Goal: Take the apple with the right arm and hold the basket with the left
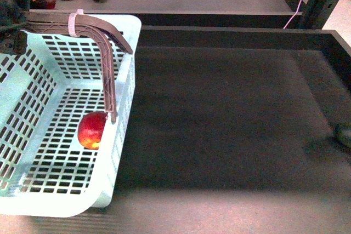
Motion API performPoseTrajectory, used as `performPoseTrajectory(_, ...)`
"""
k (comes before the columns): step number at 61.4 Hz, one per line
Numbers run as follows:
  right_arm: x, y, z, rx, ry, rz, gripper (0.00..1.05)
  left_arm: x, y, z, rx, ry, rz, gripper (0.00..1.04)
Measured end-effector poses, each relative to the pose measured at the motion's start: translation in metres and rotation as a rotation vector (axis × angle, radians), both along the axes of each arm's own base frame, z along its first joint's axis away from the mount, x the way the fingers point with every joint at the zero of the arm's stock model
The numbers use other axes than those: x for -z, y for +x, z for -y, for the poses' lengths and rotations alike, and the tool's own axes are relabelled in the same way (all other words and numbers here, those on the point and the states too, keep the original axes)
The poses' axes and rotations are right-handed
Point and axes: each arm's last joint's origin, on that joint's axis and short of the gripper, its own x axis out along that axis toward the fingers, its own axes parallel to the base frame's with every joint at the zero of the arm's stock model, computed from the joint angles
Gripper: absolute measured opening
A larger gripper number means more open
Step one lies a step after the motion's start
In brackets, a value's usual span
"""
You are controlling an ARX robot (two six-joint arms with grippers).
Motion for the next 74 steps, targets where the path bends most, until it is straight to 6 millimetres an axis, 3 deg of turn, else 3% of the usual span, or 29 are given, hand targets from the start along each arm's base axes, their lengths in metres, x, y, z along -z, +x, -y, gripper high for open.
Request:
performPoseTrajectory(43, 0.000, 0.000, 0.000, 0.000, 0.000, 0.000, 0.96, 0.019, -0.018, -0.007, -0.075, -0.048, -0.083, 0.15)
performPoseTrajectory(59, 0.000, 0.000, 0.000, 0.000, 0.000, 0.000, 0.96, 0.006, -0.027, -0.008, -0.105, -0.091, -0.136, 0.57)
performPoseTrajectory(74, 0.000, 0.000, 0.000, 0.000, 0.000, 0.000, 0.96, -0.032, -0.044, -0.010, -0.121, -0.113, -0.112, 0.99)
